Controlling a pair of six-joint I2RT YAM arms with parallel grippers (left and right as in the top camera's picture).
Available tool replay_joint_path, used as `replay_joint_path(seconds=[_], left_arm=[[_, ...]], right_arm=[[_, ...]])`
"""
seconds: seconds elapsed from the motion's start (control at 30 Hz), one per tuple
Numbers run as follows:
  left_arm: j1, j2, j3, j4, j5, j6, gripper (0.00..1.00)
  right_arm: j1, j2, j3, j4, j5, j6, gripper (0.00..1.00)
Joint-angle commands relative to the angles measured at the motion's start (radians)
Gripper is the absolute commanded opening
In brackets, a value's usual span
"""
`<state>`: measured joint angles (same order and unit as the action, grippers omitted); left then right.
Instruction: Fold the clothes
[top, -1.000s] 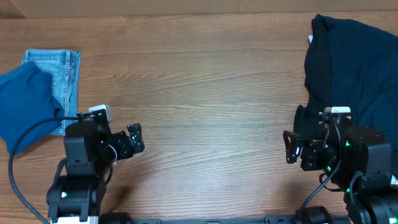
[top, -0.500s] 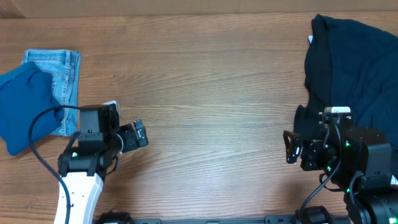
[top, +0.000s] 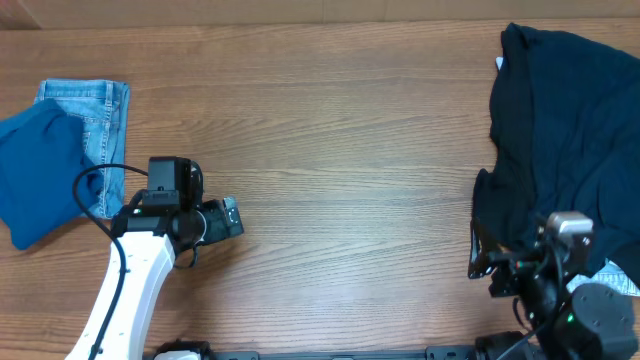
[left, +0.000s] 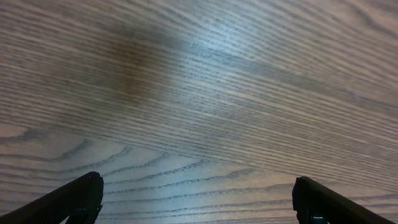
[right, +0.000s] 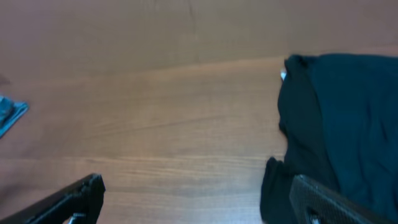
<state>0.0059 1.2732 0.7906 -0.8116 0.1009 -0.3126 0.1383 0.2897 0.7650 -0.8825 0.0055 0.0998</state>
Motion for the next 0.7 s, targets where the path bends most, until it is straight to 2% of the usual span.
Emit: replay_joint_path(seconds=[0.0, 0.13, 0.5, 0.57, 0.67], left_arm=[[-0.006, 0.032, -0.011, 0.001, 0.000, -0.010, 1.00], [-0.006, 0.047, -0.011, 0.001, 0.000, -0.010, 1.00], [-0.006, 0.048, -0.011, 0.001, 0.000, -0.010, 1.00], [-0.006, 0.048, -0.011, 0.001, 0.000, -0.010, 1.00], [-0.006, 0.048, -0.011, 0.001, 0.000, -0.010, 1.00]], right_arm=[[-0.001, -0.151, -0.174, 0.116, -0.007, -0.002, 1.00], [-0.001, -0.281, -0.334, 0.282, -0.009, -0.002, 1.00], [-0.001, -0.287, -0.719, 0.890, 0.019, -0.027, 1.00], [-0.001, -0.287, -0.759, 0.902, 0.020, -0.018, 1.00], [0.003, -0.287, -0.757, 0.801, 0.009, -0.018, 1.00]])
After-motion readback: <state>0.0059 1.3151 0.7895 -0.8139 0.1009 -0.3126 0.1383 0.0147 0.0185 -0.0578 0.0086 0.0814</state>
